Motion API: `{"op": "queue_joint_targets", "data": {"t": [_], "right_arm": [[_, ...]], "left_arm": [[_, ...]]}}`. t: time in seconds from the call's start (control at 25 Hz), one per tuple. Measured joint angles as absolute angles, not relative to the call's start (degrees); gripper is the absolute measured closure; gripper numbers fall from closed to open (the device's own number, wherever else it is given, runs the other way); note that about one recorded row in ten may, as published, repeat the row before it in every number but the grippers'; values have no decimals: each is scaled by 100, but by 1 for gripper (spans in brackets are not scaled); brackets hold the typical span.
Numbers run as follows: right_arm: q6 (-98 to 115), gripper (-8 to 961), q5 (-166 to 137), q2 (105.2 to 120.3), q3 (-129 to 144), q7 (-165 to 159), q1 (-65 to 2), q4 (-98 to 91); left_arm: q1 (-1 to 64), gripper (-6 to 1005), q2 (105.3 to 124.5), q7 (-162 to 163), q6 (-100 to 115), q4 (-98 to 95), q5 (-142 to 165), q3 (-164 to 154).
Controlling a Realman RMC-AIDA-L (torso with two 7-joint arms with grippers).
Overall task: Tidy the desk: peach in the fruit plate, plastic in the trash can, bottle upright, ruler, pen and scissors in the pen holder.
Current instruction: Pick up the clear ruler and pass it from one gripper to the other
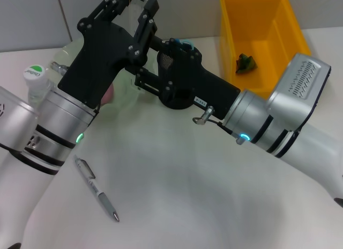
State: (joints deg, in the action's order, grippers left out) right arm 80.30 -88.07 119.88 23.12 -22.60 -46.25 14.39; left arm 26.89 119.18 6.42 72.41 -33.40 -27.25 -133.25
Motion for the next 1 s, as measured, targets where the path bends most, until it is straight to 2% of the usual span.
{"op": "queue_joint_targets", "data": {"t": [0.16,0.6,0.8,1.0], "right_arm": [[8026,304,-8807,11988,2306,-2293,-4660,1453],[7969,537,-8807,11988,2165,-2273,-4697,1477],[7953,725,-8807,11988,2162,-2270,-4733,1486],[7939,726,-8806,11988,2162,-2267,-4752,1506]], "left_arm": [[2686,611,11918,650,7242,-3340,-2726,-13348],[2695,611,11918,652,7242,-3340,-2772,-13395],[2685,611,11918,652,7242,-3340,-2786,-13395],[2681,611,11918,652,7242,-3318,-2786,-13395]]}}
